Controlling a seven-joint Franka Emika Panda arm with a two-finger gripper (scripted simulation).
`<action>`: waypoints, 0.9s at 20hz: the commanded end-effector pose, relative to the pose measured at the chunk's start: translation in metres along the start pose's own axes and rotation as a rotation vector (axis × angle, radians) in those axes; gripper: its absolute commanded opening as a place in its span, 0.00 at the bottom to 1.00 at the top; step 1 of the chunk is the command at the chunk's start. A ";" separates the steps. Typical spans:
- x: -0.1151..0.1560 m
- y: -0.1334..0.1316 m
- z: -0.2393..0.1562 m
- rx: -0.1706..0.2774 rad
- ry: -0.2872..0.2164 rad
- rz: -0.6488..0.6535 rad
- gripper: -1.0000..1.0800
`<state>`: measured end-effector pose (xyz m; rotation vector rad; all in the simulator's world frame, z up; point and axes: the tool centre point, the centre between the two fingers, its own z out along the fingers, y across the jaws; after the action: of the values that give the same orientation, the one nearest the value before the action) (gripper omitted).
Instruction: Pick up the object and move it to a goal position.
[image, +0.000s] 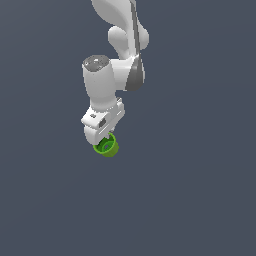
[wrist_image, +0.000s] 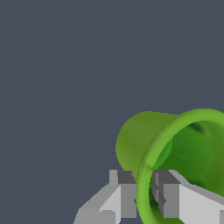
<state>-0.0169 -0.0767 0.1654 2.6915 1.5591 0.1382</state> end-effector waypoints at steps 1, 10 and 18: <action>-0.007 -0.001 -0.027 -0.003 0.001 -0.001 0.00; -0.034 -0.010 -0.132 -0.003 0.004 -0.002 0.00; -0.058 -0.015 -0.221 -0.003 0.005 -0.002 0.00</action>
<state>-0.0738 -0.1202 0.3636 2.6909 1.5619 0.1448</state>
